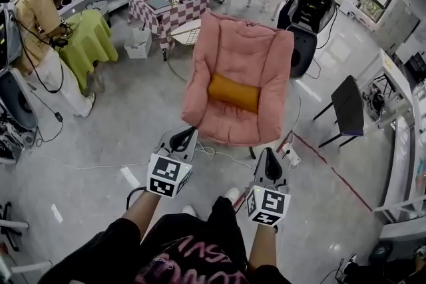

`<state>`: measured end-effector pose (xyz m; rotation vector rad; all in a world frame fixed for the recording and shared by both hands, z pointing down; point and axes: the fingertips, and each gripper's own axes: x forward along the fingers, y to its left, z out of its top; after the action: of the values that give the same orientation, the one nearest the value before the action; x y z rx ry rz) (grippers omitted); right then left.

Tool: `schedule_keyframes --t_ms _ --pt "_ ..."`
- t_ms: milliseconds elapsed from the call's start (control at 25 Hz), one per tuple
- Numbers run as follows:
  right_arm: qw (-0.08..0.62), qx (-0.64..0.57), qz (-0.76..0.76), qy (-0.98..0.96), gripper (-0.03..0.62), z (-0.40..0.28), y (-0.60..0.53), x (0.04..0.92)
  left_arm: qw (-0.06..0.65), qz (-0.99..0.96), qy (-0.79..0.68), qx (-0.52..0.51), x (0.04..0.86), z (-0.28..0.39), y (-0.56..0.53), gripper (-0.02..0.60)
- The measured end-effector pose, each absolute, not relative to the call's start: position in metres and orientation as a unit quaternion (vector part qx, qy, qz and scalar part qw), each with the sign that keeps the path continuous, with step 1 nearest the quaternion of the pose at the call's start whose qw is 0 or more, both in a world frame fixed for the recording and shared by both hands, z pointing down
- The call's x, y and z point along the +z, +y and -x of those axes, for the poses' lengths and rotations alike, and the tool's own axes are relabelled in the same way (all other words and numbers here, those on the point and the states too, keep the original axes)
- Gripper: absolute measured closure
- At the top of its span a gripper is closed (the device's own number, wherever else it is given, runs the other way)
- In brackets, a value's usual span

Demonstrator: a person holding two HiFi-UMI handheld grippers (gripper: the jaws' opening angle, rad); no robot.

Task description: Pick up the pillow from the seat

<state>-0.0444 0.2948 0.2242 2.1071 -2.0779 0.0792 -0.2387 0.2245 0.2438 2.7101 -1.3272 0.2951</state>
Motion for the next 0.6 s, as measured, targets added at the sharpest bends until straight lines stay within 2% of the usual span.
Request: schedule_keyframes --t_ms 600 --pt "0.088 0.006 -0.700 -0.708 0.572 0.046 0.269 0.229 0.034 -0.894 -0.439 0.085 0.245 0.235 0.200 0.572"
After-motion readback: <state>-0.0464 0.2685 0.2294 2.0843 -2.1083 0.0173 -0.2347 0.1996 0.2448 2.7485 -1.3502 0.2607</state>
